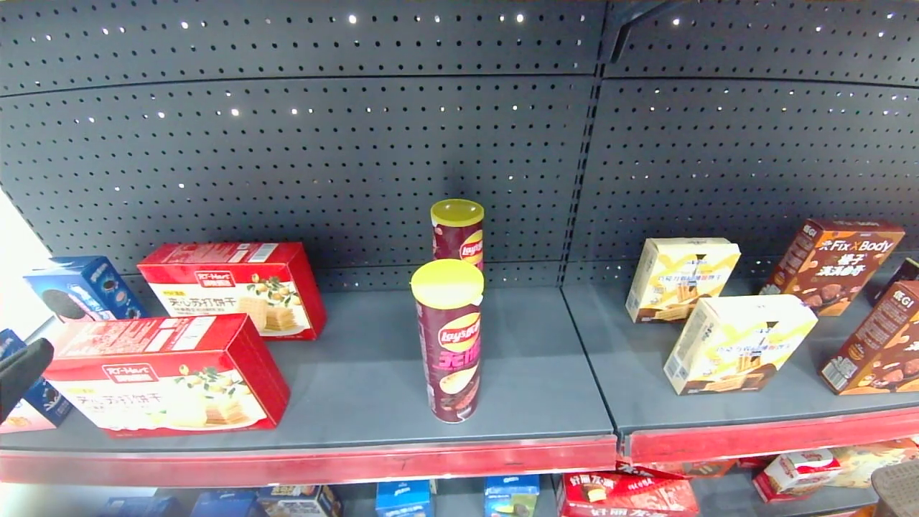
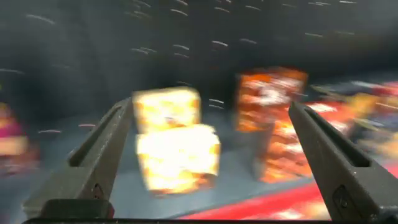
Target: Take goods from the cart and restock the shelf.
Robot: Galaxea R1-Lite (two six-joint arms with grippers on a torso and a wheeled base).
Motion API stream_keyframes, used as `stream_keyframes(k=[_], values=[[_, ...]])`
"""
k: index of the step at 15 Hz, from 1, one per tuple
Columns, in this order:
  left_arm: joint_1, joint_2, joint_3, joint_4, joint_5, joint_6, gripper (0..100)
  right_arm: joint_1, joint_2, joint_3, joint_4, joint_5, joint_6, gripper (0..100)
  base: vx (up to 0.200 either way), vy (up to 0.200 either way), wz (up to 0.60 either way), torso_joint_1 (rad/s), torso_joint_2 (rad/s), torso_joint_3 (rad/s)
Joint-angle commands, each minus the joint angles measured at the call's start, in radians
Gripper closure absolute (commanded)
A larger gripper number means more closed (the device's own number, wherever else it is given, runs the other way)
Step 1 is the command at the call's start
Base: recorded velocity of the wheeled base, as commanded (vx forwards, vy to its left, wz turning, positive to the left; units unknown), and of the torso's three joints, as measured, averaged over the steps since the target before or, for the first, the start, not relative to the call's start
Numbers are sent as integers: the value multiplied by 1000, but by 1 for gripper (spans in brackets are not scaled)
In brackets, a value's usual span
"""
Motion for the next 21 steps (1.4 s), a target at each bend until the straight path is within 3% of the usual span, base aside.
stream_keyframes(k=[1,5,6,7,8,10,11,14,18,19,21], values=[[2,6,-9,0,3,18,0,10,34,-125,-3,-2,-5,0,0,0,0,0,0,0],[3,-9,-14,0,37,30,0,-271,146,-188,-29,-3,-6,0,0,0,0,0,0,0],[3,-6,-11,0,38,67,0,-446,167,-183,-32,-25,-9,0,0,0,0,0,0,0],[3,-1,-13,0,37,91,0,-561,175,-171,-32,-52,-11,0,0,0,0,0,0,0],[2,23,-11,0,34,113,0,-713,167,-119,-32,-80,-19,0,0,0,0,0,0,0],[-3,52,-9,0,32,126,0,-863,124,9,-47,-92,-42,0,0,0,0,0,0,0],[-4,82,-6,0,32,126,0,-976,55,164,-61,-112,-69,0,0,0,0,0,0,0],[-18,138,-3,-3,31,128,0,-1150,-129,423,-46,-128,-69,0,0,0,0,0,0,0],[-21,138,9,-3,32,125,0,-1308,-253,431,24,-137,-100,0,0,0,0,0,0,0],[-21,138,9,-3,34,125,0,-1378,-330,429,97,-137,-117,0,0,0,0,0,0,0],[-21,137,10,-3,32,125,0,-1406,-465,429,200,-128,-189,0,0,0,0,0,0,0]])
